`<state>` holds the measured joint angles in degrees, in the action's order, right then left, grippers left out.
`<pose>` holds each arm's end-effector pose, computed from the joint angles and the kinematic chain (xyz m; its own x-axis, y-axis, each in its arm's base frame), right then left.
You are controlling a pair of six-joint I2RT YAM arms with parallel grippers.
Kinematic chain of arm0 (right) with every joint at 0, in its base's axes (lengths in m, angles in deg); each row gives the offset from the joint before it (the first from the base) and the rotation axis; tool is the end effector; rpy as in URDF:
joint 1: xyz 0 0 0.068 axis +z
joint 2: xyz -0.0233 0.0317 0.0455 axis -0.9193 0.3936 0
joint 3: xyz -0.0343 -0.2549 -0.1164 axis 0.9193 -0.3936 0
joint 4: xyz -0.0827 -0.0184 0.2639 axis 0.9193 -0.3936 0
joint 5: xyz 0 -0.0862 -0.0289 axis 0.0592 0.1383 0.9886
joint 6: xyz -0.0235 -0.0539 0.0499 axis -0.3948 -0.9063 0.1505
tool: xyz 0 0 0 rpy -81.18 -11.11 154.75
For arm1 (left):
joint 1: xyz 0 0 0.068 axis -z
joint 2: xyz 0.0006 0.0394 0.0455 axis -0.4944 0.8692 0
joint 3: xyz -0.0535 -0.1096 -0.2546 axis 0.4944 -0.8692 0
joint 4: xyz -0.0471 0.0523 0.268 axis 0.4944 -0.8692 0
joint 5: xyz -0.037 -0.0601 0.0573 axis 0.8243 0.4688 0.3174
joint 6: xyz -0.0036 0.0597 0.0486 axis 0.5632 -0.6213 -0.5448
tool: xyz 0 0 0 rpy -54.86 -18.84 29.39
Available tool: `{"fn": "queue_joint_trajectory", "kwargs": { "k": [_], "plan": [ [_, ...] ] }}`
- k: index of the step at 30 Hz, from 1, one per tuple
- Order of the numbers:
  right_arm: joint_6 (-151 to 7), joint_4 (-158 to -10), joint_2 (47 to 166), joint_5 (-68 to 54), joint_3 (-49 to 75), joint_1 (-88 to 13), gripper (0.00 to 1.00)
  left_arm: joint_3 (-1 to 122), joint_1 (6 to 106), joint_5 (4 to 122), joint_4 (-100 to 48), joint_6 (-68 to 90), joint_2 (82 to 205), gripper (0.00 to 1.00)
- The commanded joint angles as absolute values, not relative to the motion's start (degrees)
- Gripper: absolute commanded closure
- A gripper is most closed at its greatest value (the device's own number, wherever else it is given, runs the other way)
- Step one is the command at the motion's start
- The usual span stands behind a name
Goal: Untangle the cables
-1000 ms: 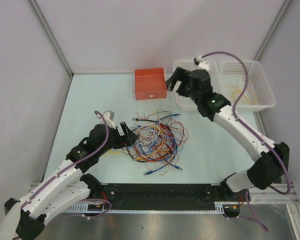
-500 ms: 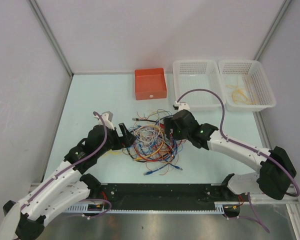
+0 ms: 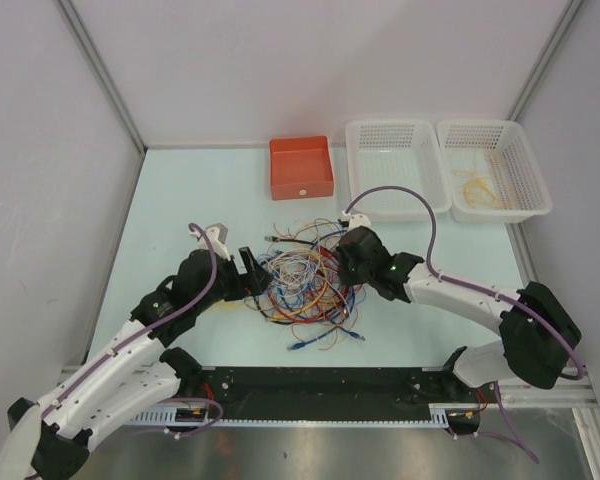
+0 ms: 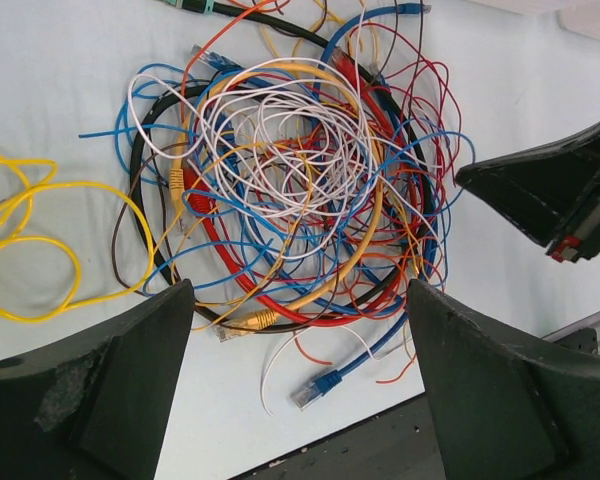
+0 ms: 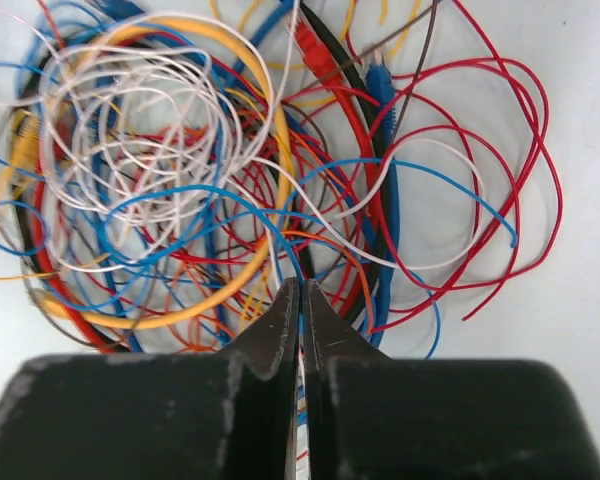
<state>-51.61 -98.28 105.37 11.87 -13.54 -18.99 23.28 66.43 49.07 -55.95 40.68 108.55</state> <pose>0.2277 0.2318 0.1998 -0.7171 -0.1268 -0.6854 -0.3441 0.9195 0.1898 0.1590 -0.1107 0.2519 -0.6725 -0.3134 -0.6705 0.1128 0.8520 -0.5113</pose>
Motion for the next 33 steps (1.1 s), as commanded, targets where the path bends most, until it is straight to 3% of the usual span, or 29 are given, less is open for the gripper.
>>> {"fn": "queue_joint_trajectory", "kwargs": {
  "k": [1, 7, 11, 16, 21, 27, 30, 33],
  "plan": [
    [-51.4, -93.7, 96.9, 14.8, -12.8, -17.4, 1.0, 26.0, 66.7, 47.6, -56.8, 39.9, 107.7, 0.08],
    [-51.1, -97.3, 79.9, 20.3, -4.7, -9.0, 1.0, 26.9, 66.7, 48.1, -53.3, 36.3, 104.6, 0.08],
    [-55.3, -100.8, 77.8, 28.6, 4.6, 1.1, 1.0, 26.5, 66.8, 52.4, -45.4, 34.3, 104.5, 0.07],
    [-60.2, -101.8, 77.7, 31.9, 15.0, 5.0, 1.0, 27.2, 67.0, 54.0, -42.7, 34.2, 106.6, 0.08],
    [-62.8, -108.2, 81.9, 32.4, 26.9, 5.1, 1.0, 26.0, 67.1, 57.6, -38.8, 34.3, 106.1, 0.07],
    [-67.4, -108.3, 83.8, 38.8, 30.3, 4.9, 1.0, 24.6, 67.4, 59.9, -33.6, 35.5, 106.1, 0.06],
    [-68.1, -109.3, 85.6, 41.1, 31.8, 0.4, 1.0, 25.0, 67.5, 59.7, -34.5, 35.6, 107.5, 0.06],
    [-62.0, -112.3, 87.8, 31.6, 34.4, -15.0, 1.0, 24.6, 67.4, 59.9, -35.4, 36.3, 108.0, 0.07]
  ]
}}
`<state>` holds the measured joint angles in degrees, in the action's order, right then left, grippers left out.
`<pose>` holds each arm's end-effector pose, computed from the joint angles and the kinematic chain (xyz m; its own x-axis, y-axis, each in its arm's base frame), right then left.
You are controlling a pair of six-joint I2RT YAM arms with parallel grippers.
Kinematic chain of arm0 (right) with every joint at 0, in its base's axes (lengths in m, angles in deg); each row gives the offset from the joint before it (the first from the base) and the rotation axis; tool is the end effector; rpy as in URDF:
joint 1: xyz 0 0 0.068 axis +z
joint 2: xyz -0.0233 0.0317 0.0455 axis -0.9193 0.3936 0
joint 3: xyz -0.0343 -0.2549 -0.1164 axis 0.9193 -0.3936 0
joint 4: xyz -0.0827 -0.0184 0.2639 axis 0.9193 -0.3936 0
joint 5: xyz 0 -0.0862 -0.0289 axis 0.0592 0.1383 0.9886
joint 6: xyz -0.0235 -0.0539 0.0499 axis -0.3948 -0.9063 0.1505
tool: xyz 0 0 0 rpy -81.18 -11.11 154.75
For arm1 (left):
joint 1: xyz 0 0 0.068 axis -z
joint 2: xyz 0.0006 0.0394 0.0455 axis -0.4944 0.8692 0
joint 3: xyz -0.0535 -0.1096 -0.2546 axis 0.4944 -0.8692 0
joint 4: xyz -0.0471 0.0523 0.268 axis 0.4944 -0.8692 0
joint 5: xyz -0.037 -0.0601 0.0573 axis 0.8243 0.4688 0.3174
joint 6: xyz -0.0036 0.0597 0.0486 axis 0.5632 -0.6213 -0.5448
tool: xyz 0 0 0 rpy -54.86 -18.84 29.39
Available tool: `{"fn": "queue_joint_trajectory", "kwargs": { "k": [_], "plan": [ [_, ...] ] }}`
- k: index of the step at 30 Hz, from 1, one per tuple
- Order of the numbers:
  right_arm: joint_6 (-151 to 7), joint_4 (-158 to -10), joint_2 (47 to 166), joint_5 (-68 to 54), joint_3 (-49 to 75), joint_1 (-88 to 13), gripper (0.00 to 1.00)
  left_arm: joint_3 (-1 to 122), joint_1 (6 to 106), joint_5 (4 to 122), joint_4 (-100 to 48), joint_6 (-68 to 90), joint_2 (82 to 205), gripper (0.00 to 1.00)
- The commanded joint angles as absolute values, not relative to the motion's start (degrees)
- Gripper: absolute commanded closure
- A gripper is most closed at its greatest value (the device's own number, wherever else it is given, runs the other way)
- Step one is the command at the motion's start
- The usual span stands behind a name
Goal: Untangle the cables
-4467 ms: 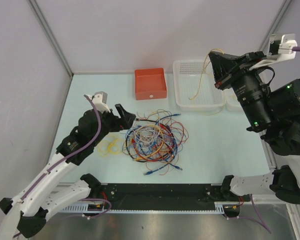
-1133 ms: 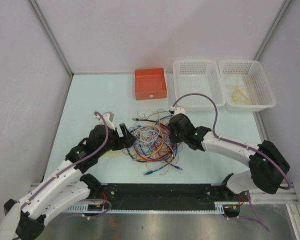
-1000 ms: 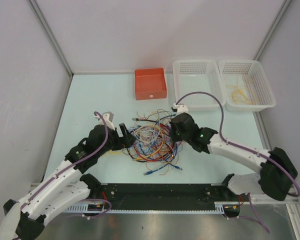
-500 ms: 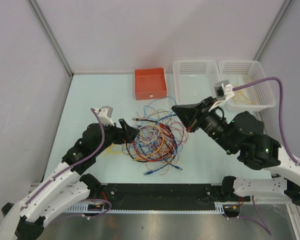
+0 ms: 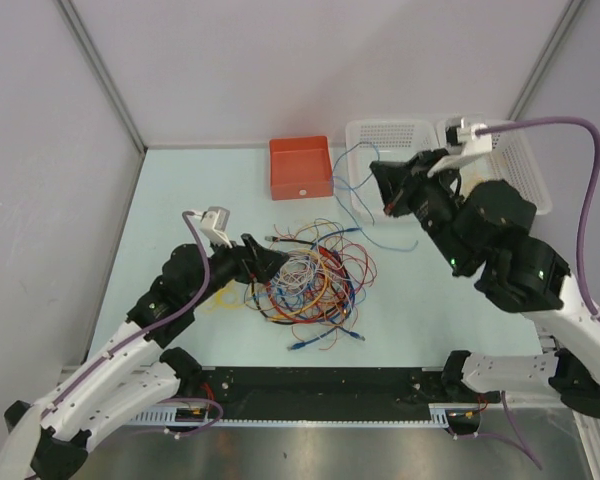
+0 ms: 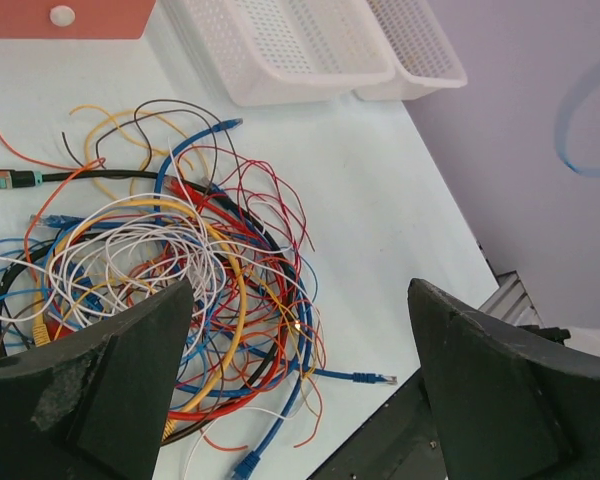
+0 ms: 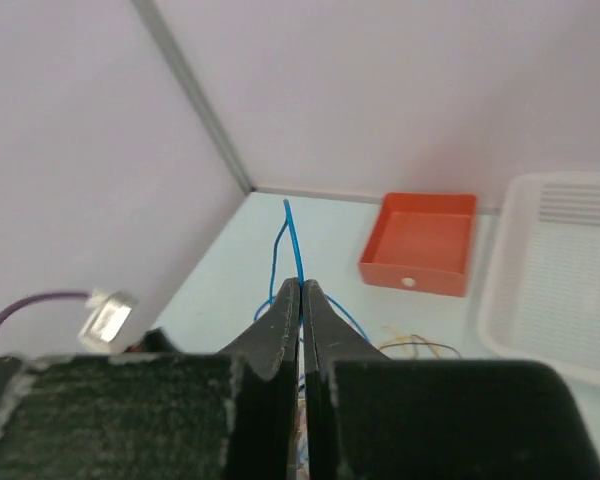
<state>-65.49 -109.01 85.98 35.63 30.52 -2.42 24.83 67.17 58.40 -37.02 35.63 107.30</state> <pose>0.1217 0.1662 0.5582 -0.0614 0.3040 -0.9507 -0.4875 0.8220 0.2943 0.1620 -0.1296 0.3089 -0.5076 -0.3506 -0.7871 0.4410 0.6791 -0.5868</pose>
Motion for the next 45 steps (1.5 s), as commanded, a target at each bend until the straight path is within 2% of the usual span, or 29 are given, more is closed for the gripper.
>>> {"fn": "queue_joint_trajectory", "kwargs": {
  "k": [1, 2, 5, 9, 21, 31, 32, 33, 35, 38, 41, 45],
  "plan": [
    [-60.4, -112.7, 88.5, 25.6, 34.7, -19.3, 1.0, 24.1, 67.4, 60.1, -35.6, 36.4, 107.9, 0.07],
    [-58.9, -112.7, 89.1, 23.1, 34.8, -27.6, 1.0, 23.7, 67.6, 60.2, -35.7, 36.8, 107.5, 0.07],
    [-53.1, -112.2, 92.1, 15.7, 35.0, -40.5, 1.0, 22.4, 67.7, 60.1, -36.2, 37.1, 106.1, 0.07],
    [-49.9, -108.2, 97.0, 10.7, 35.3, -49.4, 1.0, 21.3, 67.7, 59.6, -38.3, 36.3, 104.0, 0.07],
    [-51.9, -97.4, 112.6, 12.5, 34.8, -53.5, 1.0, 20.0, 67.7, 57.3, -43.2, 34.1, 100.6, 0.06],
    [-54.6, -95.9, 123.5, 17.0, 34.7, -53.4, 1.0, 19.2, 67.7, 55.6, -44.5, 33.5, 99.7, 0.06],
    [-54.7, -96.6, 123.9, 16.9, 34.8, -53.5, 0.61, 19.3, 67.7, 55.6, -44.5, 33.5, 99.9, 0.06],
    [-54.4, -97.3, 124.2, 17.1, 35.2, -53.5, 0.45, 19.3, 67.7, 55.5, -44.3, 33.5, 100.0, 0.06],
    [-53.7, -99.3, 123.8, 17.7, 36.2, -52.9, 0.19, 19.3, 67.7, 55.3, -44.0, 33.5, 100.5, 0.06],
    [-52.4, -97.3, 118.3, 17.5, 32.8, -50.2, 0.11, 19.1, 67.7, 55.7, -43.0, 33.9, 101.7, 0.06],
    [-53.5, -92.5, 109.8, 17.6, 24.8, -43.9, 0.12, 18.9, 67.7, 57.0, -41.4, 34.8, 103.8, 0.06],
    [-53.9, -96.8, 104.4, 18.0, 16.5, -35.0, 0.15, 18.4, 68.5, 57.5, -40.2, 36.9, 107.5, 0.08]
  ]
}}
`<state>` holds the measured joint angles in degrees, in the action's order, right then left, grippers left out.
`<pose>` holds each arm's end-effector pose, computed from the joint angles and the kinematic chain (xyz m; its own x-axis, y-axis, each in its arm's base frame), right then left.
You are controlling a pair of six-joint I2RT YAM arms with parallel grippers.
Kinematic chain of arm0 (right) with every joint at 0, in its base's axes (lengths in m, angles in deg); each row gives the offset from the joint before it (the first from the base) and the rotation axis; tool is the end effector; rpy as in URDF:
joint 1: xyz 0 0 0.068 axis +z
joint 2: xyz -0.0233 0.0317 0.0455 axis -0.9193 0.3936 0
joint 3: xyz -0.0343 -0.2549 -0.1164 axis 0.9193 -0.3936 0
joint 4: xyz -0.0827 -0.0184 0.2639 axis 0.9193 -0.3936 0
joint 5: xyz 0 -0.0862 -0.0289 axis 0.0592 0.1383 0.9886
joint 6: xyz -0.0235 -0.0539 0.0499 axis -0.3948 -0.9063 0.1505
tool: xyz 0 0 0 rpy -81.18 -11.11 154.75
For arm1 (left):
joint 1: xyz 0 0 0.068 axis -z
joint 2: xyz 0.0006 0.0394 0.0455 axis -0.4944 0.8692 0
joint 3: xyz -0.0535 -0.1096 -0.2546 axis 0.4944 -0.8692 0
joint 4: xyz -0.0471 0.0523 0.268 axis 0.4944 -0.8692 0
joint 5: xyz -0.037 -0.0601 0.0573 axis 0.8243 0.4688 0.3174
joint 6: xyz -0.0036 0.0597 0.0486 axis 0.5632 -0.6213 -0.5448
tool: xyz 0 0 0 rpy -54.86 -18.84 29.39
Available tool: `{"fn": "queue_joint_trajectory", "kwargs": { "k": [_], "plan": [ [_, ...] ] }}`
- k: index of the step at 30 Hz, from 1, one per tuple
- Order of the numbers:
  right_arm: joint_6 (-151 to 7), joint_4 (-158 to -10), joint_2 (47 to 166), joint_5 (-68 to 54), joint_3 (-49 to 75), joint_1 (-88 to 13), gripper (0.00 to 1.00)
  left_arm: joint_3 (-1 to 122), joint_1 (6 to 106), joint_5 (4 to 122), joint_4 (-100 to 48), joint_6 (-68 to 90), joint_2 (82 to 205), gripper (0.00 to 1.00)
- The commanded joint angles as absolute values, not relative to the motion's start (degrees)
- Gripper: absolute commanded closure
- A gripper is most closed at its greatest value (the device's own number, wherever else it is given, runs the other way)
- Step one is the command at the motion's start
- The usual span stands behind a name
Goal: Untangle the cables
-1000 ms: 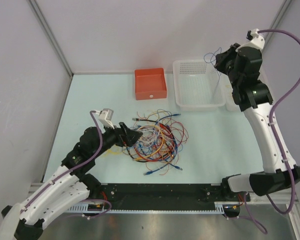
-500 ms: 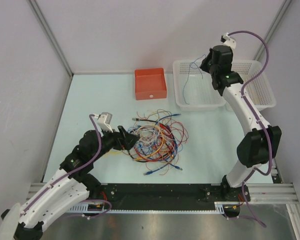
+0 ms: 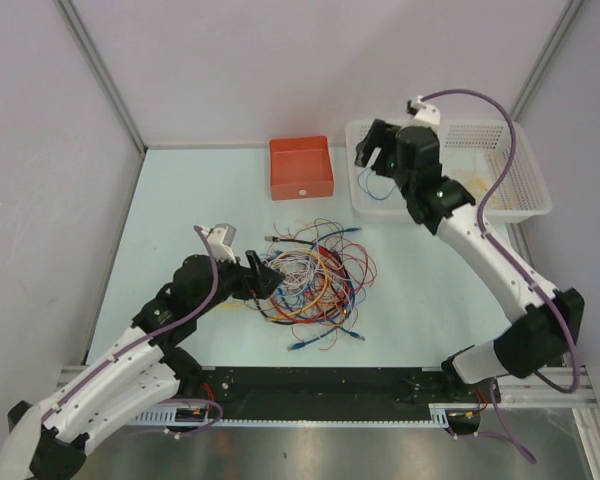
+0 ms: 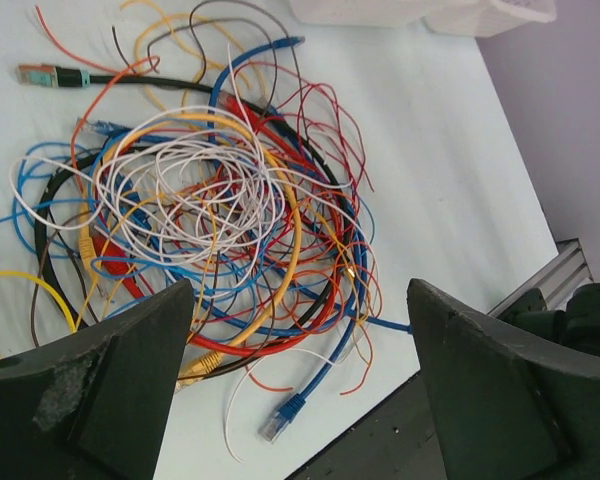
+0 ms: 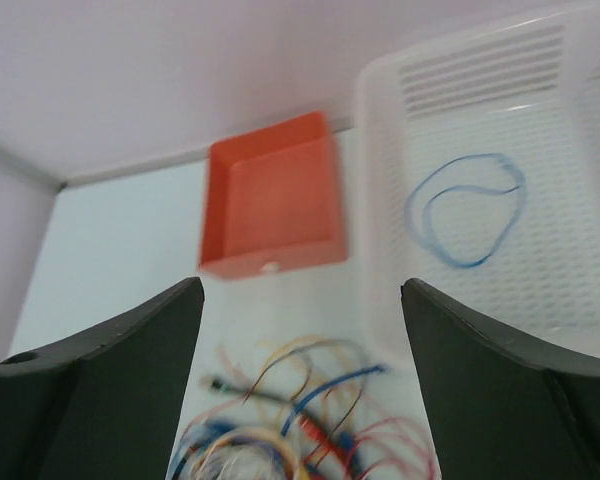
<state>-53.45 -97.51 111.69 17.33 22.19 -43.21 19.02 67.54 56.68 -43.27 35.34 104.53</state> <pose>0.3729 0.1420 0.4016 -0.2773 0.3242 -0.9044 -0.0080 0.9406 0.3396 0.1531 -0.1219 0.2626 -0.5937 -0.2777 -0.7552 0.3570 0.7502 -0.5566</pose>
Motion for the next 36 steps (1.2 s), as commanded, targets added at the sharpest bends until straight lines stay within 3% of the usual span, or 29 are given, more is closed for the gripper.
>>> {"fn": "queue_joint_trajectory", "kwargs": {
  "k": [1, 7, 13, 27, 36],
  "plan": [
    [-53.7, -98.1, 103.7, 18.0, 14.5, -33.0, 0.15, 18.4, 68.7, 57.3, -40.2, 37.1, 108.0, 0.08],
    [-50.7, -100.3, 96.8, 17.2, -4.3, -23.0, 0.16, 18.8, 70.0, 55.1, -42.1, 37.2, 108.3, 0.09],
    [-46.5, -98.9, 94.9, 14.0, -16.6, -20.5, 0.21, 18.8, 70.1, 53.5, -44.3, 37.7, 108.2, 0.09],
    [-41.2, -101.8, 84.5, 14.9, -25.3, -8.2, 0.31, 16.3, 71.0, 52.8, -46.0, 40.7, 106.6, 0.09],
    [-33.5, -112.9, 82.7, 17.0, -25.4, 0.4, 0.39, 15.8, 72.2, 53.4, -43.5, 41.3, 108.3, 0.09]
  ]
}}
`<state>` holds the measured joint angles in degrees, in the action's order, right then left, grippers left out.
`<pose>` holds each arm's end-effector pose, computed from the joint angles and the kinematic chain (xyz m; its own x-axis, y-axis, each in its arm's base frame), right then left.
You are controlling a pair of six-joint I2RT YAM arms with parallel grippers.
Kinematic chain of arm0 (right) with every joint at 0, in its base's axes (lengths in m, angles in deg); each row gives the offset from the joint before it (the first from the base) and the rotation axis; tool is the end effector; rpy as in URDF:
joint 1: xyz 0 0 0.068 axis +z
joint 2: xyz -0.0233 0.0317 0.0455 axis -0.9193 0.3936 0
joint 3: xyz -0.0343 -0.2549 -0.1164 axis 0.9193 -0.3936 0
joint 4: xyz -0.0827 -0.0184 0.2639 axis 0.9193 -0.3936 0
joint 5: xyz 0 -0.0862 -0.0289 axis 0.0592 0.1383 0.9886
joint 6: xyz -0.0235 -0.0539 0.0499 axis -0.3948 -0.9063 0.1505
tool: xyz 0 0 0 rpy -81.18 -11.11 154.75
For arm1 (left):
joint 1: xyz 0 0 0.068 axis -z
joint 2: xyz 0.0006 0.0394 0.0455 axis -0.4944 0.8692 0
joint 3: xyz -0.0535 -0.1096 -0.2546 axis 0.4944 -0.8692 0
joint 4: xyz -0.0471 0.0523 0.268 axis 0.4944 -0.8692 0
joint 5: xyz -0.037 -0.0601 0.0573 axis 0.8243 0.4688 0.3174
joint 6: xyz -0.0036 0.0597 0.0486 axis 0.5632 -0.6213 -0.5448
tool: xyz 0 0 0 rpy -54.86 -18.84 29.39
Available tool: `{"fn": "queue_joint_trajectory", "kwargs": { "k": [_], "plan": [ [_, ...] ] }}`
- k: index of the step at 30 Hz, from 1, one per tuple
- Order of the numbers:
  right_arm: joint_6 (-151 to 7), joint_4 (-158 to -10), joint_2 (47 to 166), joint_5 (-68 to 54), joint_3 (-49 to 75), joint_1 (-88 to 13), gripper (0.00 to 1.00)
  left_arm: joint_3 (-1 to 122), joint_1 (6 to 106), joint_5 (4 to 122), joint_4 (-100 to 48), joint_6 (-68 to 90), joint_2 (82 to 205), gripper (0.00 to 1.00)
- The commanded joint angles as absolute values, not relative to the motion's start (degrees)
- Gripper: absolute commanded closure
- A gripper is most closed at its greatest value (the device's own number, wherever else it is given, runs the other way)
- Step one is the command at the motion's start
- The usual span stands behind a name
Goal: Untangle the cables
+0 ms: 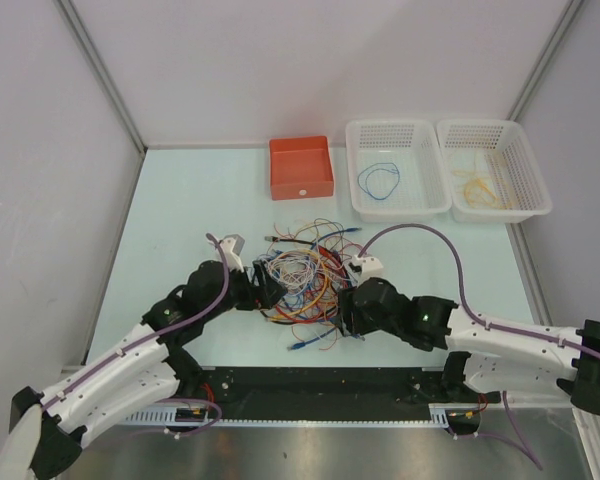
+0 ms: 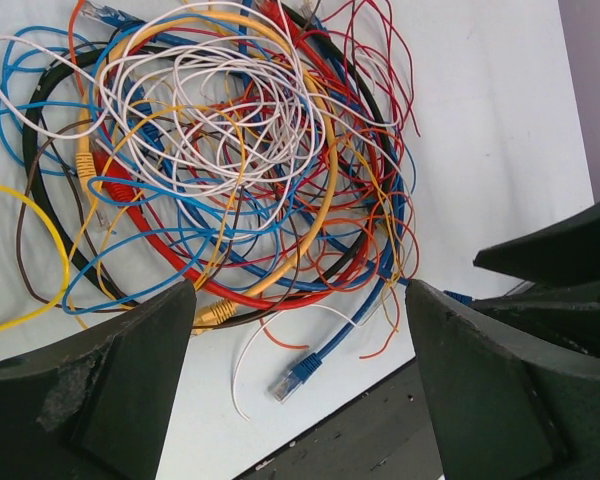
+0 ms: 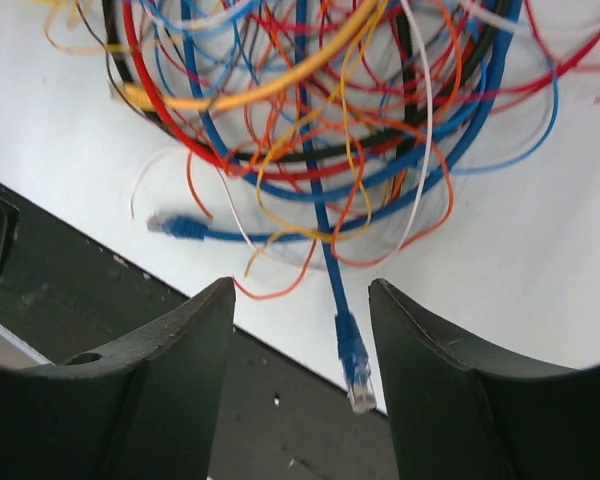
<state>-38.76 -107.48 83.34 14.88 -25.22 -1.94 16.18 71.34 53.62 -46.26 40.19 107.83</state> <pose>0.1165 0.2097 0.2123 -0.7431 -0.1207 -0.6582 -0.4223 0.8476 0.3212 0.1490 -0.1309 0.2262 -0.7014 -0.2463 -0.6689 0.2552 0.7894 -0.5583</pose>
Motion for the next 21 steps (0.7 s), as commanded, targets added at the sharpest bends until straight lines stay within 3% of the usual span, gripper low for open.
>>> {"fn": "queue_joint_trajectory", "kwargs": {
  "k": [1, 10, 16, 21],
  "plan": [
    [-33.2, -114.2, 82.9, 17.7, -25.4, 1.6, 0.39, 15.7, 72.3, 53.4, -43.2, 41.5, 108.6, 0.09],
    [-30.4, -116.8, 88.7, 21.6, -25.4, 3.8, 0.37, 15.5, 73.8, 53.0, -42.7, 42.0, 109.2, 0.09],
    [-30.0, -115.5, 89.5, 22.1, -25.4, 4.5, 0.56, 15.1, 74.4, 52.4, -43.3, 42.2, 108.3, 0.09],
    [-29.3, -117.2, 83.4, 24.9, -24.9, 5.8, 0.9, 14.8, 74.5, 52.4, -43.0, 42.5, 108.3, 0.09]
  ]
}}
